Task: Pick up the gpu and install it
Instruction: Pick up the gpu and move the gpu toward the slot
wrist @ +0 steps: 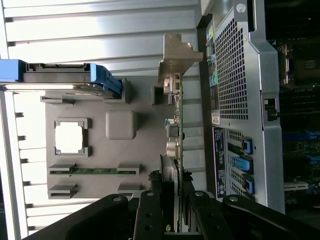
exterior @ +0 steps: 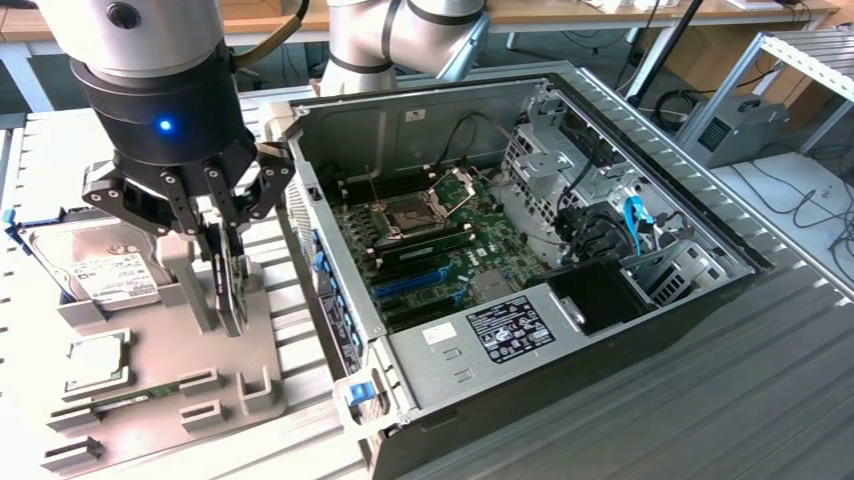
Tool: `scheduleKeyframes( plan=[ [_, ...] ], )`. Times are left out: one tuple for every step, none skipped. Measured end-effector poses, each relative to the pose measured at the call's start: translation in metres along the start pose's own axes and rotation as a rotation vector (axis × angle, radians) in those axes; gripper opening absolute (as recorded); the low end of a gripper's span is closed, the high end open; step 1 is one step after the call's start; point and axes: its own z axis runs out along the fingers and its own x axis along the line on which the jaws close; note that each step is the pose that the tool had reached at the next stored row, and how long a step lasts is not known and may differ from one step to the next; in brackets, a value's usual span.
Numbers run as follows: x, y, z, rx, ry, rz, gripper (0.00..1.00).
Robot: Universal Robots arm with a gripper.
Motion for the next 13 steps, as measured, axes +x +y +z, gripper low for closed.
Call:
scheduleKeyframes(
  plan=[
    [0.0, 0.0, -0.0001, 0.0, 0.0, 0.0, 0.26],
    [0.0, 0.0, -0.0003, 0.0, 0.0, 0.0, 0.26],
    [0.0, 0.0, -0.0005, 0.0, 0.0, 0.0, 0.26],
    [0.0, 0.0, -0.0006, 0.0, 0.0, 0.0, 0.26],
    [0.0, 0.0, -0.0008, 0.0, 0.0, 0.0, 0.26],
    [0.0, 0.0, -0.001, 0.0, 0.0, 0.0, 0.26],
    [0.0, 0.0, -0.0012, 0.0, 0.0, 0.0, 0.26],
    [0.0, 0.0, -0.0015, 0.0, 0.0, 0.0, 0.26],
    [0.0, 0.0001, -0.0017, 0.0, 0.0, 0.0, 0.26],
    [0.0, 0.0001, -0.0018, -0.0001, -0.0001, 0.0, 0.26],
    [0.0, 0.0001, -0.002, 0.0, 0.0, 0.0, 0.26],
    [-0.0001, 0.0001, -0.0022, 0.0, 0.0, 0.0, 0.26],
    [-0.0001, 0.0001, -0.0024, 0.0, 0.0, 0.0, 0.26]
  ],
)
